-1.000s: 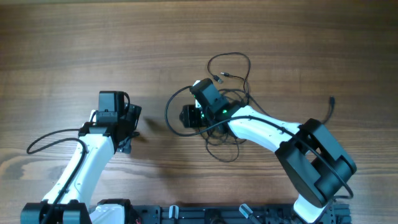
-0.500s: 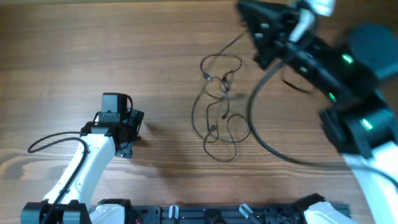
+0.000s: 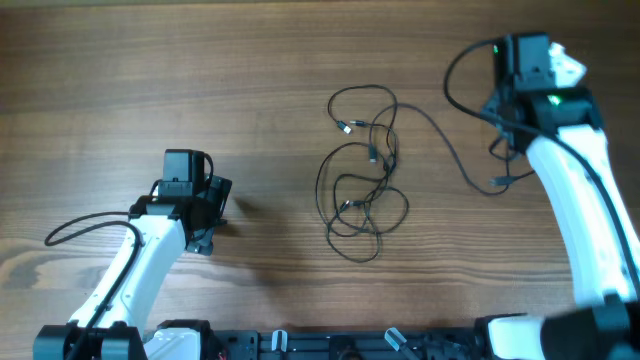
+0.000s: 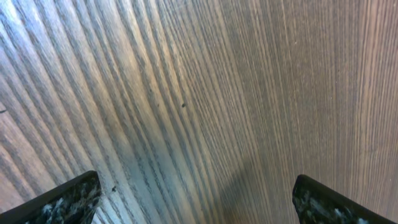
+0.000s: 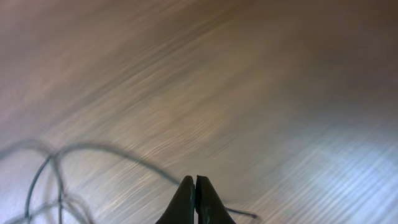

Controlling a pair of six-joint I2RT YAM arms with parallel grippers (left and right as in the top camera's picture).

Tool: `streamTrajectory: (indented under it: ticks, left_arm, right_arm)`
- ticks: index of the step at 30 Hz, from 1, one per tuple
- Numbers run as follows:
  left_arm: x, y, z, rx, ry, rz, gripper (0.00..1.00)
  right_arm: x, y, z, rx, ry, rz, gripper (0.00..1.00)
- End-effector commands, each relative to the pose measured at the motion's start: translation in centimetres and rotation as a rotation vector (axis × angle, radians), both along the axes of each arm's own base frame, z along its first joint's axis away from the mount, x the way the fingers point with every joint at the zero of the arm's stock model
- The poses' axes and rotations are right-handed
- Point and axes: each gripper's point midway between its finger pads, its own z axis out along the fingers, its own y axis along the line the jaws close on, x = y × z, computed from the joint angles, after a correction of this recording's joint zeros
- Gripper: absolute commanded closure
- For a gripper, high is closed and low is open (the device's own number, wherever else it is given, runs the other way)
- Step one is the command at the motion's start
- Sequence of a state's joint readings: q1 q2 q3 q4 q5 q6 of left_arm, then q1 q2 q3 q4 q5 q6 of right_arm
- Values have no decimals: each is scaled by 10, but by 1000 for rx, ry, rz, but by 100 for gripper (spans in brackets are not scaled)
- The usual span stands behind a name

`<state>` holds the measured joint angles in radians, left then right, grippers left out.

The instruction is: Untangle cables

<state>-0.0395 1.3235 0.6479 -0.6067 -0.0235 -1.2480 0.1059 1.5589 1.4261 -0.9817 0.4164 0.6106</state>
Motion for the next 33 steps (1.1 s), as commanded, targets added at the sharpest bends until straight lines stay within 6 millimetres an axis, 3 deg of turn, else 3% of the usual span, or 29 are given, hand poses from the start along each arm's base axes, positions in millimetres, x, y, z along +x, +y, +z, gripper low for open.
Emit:
streamTrajectory:
  ticks: [1, 2, 6, 11, 12, 15, 16, 22, 25, 26, 27, 28, 29, 31, 33]
  left_arm:
    - [0, -4, 0, -23, 1, 3, 0]
    - [0, -4, 0, -23, 1, 3, 0]
    - [0, -4, 0, -23, 2, 3, 0]
    - [0, -4, 0, -23, 1, 3, 0]
    - [0, -4, 0, -23, 1, 3, 0]
    - [0, -4, 0, -23, 1, 3, 0]
    - [0, -4, 0, -23, 1, 3, 0]
    - [0, -4, 0, -23, 1, 3, 0]
    - [0, -4, 0, -23, 1, 3, 0]
    - [0, -4, 0, -23, 2, 3, 0]
    - [0, -4, 0, -23, 2, 3, 0]
    - [0, -4, 0, -23, 2, 3, 0]
    - [-1, -4, 0, -23, 2, 3, 0]
    - [-1, -4, 0, -22, 2, 3, 0]
    - [-1, -4, 0, -22, 2, 3, 0]
  right_arm:
    - [21, 90, -54, 267, 141, 608, 93]
    - [25, 101, -60, 302, 138, 670, 92]
    - [51, 84, -91, 174, 159, 671, 90]
    - [52, 66, -135, 75, 290, 697, 85]
    - [50, 62, -146, 63, 327, 700, 81]
    - [46, 49, -175, 23, 412, 670, 46]
    - [47, 47, -179, 10, 421, 670, 40]
    - [43, 44, -200, -4, 483, 740, 31]
    - [34, 50, -218, 48, 531, 812, 33]
    - [28, 53, -226, 76, 557, 823, 39]
    - [22, 56, -233, 104, 577, 829, 57]
    - [17, 60, -237, 139, 590, 835, 87]
    - [13, 66, -239, 178, 594, 845, 95]
    - [11, 80, -232, 267, 573, 842, 96]
    - [19, 86, -210, 319, 532, 813, 96]
